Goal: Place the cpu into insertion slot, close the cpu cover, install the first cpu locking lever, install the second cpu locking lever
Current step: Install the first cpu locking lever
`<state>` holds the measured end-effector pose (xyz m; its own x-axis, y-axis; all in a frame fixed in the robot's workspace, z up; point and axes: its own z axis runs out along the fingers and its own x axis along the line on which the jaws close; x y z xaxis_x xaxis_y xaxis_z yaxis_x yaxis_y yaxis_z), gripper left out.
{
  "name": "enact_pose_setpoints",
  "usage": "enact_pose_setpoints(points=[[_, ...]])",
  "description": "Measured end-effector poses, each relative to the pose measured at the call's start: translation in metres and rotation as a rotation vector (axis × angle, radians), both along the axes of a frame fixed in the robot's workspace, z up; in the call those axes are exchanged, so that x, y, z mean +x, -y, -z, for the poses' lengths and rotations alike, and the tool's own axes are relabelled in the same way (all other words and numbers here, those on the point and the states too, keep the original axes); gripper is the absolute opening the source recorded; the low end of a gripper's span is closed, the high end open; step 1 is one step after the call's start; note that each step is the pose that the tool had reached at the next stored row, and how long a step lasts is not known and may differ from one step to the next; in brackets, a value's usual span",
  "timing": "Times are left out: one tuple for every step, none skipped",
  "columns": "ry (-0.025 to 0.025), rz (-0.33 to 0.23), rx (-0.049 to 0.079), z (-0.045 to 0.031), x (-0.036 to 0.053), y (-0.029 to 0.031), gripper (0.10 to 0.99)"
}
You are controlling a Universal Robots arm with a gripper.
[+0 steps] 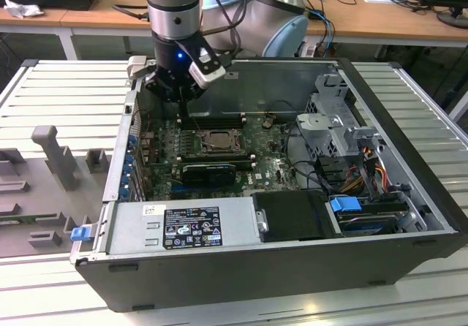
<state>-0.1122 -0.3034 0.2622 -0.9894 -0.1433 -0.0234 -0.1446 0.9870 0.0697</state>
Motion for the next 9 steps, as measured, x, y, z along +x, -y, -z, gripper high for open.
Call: enact_pose_setpoints(points=[[0.0, 0.002, 0.0, 0.0003, -0.0001, -0.0016, 0.106], [-0.0001, 0.002, 0.0, 0.0006, -0.0001, -0.0032, 0.106], [0.0, 0.002, 0.0, 0.0012, 0.0, -0.0053, 0.106], [0.0001, 0.002, 0.0, 0.0017, 0.0, -0.0065, 0.106], [0.0002, 0.002, 0.0, 0.0025, 0.0004, -0.0071, 0.106], [0.0001, 0.002, 0.0, 0.0031, 0.002, -0.0071, 0.106], [0.0, 0.003, 0.0, 0.0034, 0.0051, -0.0071, 0.106], [0.0, 0.003, 0.0, 0.0036, 0.0077, -0.0071, 0.106], [0.0, 0.005, 0.0, 0.0039, 0.0128, -0.0071, 0.106]])
